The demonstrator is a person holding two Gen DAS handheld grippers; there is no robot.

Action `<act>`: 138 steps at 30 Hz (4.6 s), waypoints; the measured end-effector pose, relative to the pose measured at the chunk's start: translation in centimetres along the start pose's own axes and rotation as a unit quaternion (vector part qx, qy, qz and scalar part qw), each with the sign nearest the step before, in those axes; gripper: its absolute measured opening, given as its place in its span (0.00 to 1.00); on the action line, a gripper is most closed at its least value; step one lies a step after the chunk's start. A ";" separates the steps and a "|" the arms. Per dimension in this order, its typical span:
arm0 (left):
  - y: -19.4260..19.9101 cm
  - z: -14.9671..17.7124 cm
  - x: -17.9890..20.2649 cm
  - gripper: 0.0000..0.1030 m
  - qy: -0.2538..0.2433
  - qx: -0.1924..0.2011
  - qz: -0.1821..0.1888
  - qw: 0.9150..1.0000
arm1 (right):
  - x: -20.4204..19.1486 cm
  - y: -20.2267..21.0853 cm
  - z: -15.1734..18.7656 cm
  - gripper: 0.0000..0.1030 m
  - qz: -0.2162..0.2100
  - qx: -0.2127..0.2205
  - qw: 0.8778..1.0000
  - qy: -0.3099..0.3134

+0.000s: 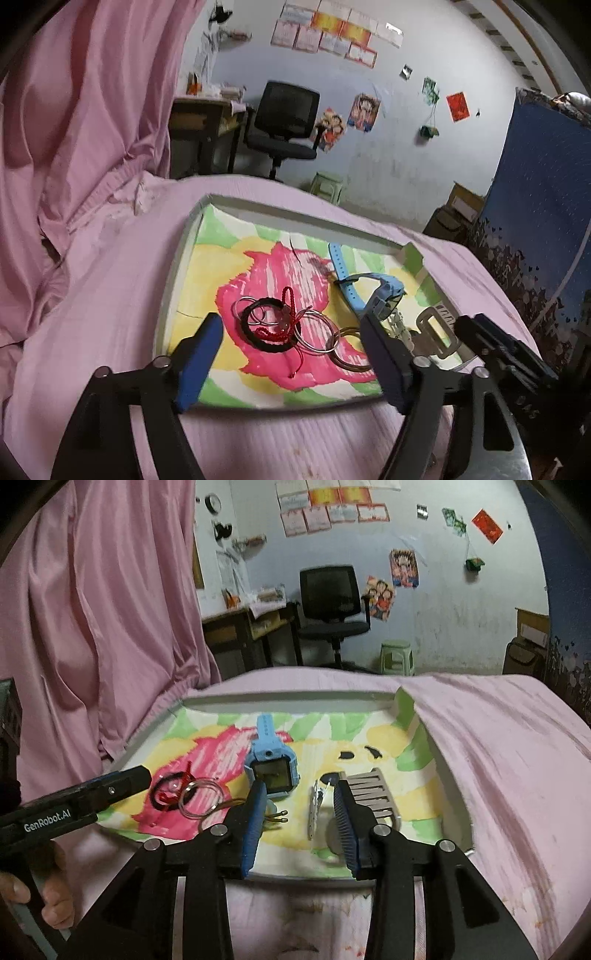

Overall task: Organize jewelry
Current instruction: 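Withdraw both open tools toward the small ring and black-white bracelet, then grasp the small silver ring with left tool while right tool grasps the black-white bracelet, then carry the small ring and black-white bracelet over the tray with both tools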

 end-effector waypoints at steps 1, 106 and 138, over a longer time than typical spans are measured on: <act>0.4 0.0 0.0 0.77 -0.001 0.007 0.000 1.000 | 0.0 0.7 -0.2 0.41 -0.001 0.009 1.000 0.000; 0.0 13.2 12.6 0.19 -0.206 -0.219 0.177 0.937 | 4.2 6.4 10.8 0.40 -0.023 -0.156 0.987 0.012; 1.3 10.5 7.7 0.18 -0.099 -0.141 0.119 0.978 | 6.1 2.4 9.9 0.40 -0.033 -0.134 0.978 -0.158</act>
Point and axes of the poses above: each gripper's, at about its wrist camera, not at the fingertips, and y roughly against the way its jaws point, x to its right, z to its underside, the point moved 8 cm from there along -y, roughly the way its jaws point, and after that the axes turned 7 degrees about -z, right-handed, at the moved point
